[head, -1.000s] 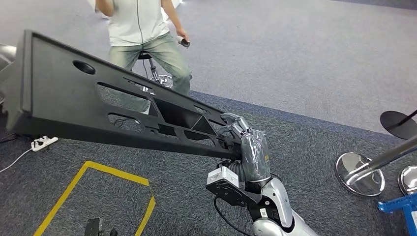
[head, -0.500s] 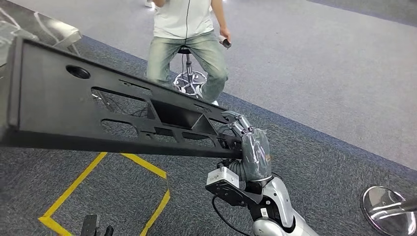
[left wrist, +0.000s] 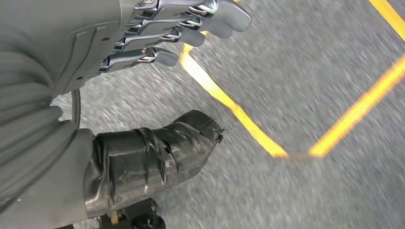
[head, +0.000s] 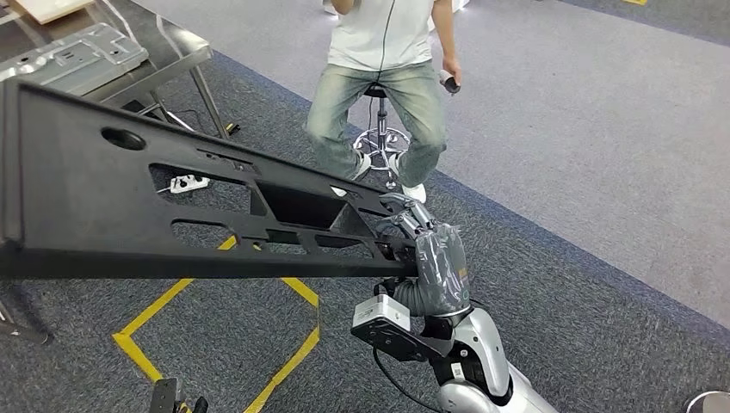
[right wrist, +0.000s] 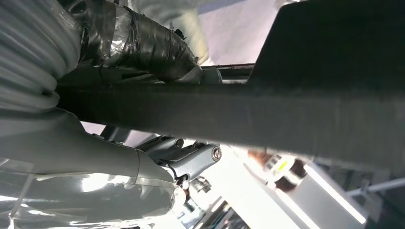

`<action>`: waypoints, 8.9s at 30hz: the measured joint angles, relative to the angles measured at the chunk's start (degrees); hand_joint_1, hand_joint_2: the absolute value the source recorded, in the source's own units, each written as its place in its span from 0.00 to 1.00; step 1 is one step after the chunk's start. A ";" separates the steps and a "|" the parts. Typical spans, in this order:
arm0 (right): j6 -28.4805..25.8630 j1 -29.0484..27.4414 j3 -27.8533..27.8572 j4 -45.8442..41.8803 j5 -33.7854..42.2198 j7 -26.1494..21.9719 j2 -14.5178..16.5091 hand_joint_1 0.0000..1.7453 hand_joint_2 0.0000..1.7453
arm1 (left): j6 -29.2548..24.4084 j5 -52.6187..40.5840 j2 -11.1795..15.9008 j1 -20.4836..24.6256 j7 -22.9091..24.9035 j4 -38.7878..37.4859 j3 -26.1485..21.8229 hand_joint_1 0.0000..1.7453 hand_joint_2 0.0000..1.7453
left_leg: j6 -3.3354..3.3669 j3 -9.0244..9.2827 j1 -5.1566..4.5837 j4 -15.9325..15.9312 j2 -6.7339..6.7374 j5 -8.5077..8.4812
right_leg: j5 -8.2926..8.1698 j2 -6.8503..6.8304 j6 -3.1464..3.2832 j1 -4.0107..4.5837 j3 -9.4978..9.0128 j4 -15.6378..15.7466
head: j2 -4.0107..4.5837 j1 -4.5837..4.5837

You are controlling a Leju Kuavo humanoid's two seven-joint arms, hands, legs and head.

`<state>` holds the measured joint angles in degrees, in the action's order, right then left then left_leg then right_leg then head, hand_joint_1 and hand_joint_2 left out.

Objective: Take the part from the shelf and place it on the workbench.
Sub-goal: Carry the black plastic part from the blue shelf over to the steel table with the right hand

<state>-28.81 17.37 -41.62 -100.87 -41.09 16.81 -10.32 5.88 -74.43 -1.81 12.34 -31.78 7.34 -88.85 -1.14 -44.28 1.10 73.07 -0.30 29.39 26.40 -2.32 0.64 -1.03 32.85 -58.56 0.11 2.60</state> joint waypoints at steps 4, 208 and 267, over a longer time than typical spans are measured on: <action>0.03 0.07 0.00 -0.02 -0.10 -0.04 0.11 1.00 1.00 | -0.04 -0.01 0.03 0.04 0.01 0.00 0.00 0.00 1.00 | 1.09 6.90 -0.49 -12.82 2.84 -4.77 | 0.79 -2.50 -0.86 0.29 -0.52 -0.30 | 0.00 -0.05; 1.02 -3.42 15.74 -10.56 -7.28 14.22 -9.62 1.00 1.00 | 0.05 0.68 0.08 -2.37 0.36 -0.03 -0.17 0.00 1.00 | 1.68 12.79 -0.92 -12.41 -0.41 0.82 | -0.89 2.58 0.08 0.74 2.43 -0.84 | 0.00 -1.72; 1.39 -14.94 21.46 -14.32 -8.22 14.68 -17.58 1.00 1.00 | -0.66 1.98 0.51 -2.92 3.07 -0.02 -0.26 0.00 1.00 | 2.67 15.10 -1.75 -14.38 -0.84 0.92 | -0.38 2.35 -2.15 -0.48 2.97 -1.91 | 0.00 -1.75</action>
<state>-27.42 2.43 -20.15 -115.19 -49.31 31.49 -27.90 5.22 -72.45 -1.30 9.42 -28.71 7.32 -89.11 1.54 -29.18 -0.64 58.69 -1.14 30.31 26.02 0.04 -1.51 -1.51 35.82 -60.46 0.11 0.84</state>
